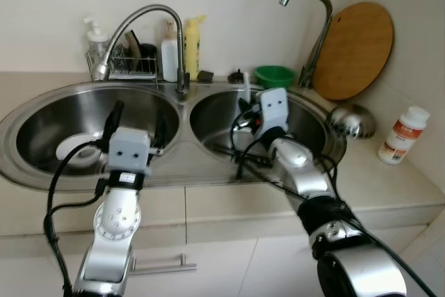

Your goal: Kitchen organization

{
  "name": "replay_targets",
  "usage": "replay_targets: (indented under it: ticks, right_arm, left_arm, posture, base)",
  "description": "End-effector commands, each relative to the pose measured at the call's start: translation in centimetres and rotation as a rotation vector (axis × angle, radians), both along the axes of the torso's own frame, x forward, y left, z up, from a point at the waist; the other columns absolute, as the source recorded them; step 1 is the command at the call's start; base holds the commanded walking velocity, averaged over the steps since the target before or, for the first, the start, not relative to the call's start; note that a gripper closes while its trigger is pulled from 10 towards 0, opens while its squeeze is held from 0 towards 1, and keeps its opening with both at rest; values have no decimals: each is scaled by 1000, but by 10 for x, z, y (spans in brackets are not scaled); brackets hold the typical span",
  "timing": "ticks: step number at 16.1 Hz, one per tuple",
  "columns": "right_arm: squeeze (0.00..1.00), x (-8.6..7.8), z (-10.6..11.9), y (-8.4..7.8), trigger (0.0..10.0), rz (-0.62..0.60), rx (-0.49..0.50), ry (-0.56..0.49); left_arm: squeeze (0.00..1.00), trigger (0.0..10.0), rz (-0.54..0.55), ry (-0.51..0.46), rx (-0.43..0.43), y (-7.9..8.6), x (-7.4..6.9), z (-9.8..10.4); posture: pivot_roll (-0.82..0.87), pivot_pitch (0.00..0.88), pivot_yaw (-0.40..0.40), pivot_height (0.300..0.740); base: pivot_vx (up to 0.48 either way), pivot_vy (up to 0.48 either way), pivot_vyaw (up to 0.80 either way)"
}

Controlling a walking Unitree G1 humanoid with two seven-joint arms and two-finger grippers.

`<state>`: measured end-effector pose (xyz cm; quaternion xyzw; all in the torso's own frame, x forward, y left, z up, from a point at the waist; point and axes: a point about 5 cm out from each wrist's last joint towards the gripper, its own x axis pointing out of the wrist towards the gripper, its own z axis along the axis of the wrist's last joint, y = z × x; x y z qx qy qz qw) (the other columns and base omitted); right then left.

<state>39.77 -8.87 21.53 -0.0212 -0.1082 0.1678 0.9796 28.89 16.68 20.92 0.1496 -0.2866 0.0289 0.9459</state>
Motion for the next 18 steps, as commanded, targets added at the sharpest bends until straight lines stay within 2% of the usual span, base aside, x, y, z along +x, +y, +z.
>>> replay_targets:
  ticks: [1, 4, 7, 8, 9, 18]
  right_arm:
    - [0, 4, 2, -5, 10000, -22, 19, 28]
    - [0, 10, -11, -6, 10000, -50, 18, 151]
    - [0, 8, -43, -8, 10000, -83, 0, 343]
    - [86, 7, -47, -9, 10000, -85, 7, 358]
    - [1000, 6, -49, -9, 10000, -83, 38, 362]
    - [1000, 7, -45, -13, 10000, -75, 90, 330]
  left_arm:
    - [0, 10000, -5, -7, 2, -1, 0, 3]
    - [0, 10000, -7, -8, 4, -2, 1, 4]
    - [0, 10000, -8, -2, 6, -3, 0, 3]
    - [0, 10000, -8, -1, 6, -3, 0, 2]
    - [0, 10000, -7, 1, 7, -2, -1, 2]
    - [0, 10000, -13, 14, 8, -3, 0, -1]
  posture:
    - [78, 0, -78, 736]
    - [93, 0, -83, 736]
    - [102, 0, -87, 736]
    - [102, 0, -87, 736]
    - [112, 0, -90, 736]
    - [102, 0, -82, 736]
  base:
    - [0, 0, 0]
    - [0, 0, 0]
    - [0, 0, 0]
    - [0, 0, 0]
    - [0, 0, 0]
    - [0, 0, 0]
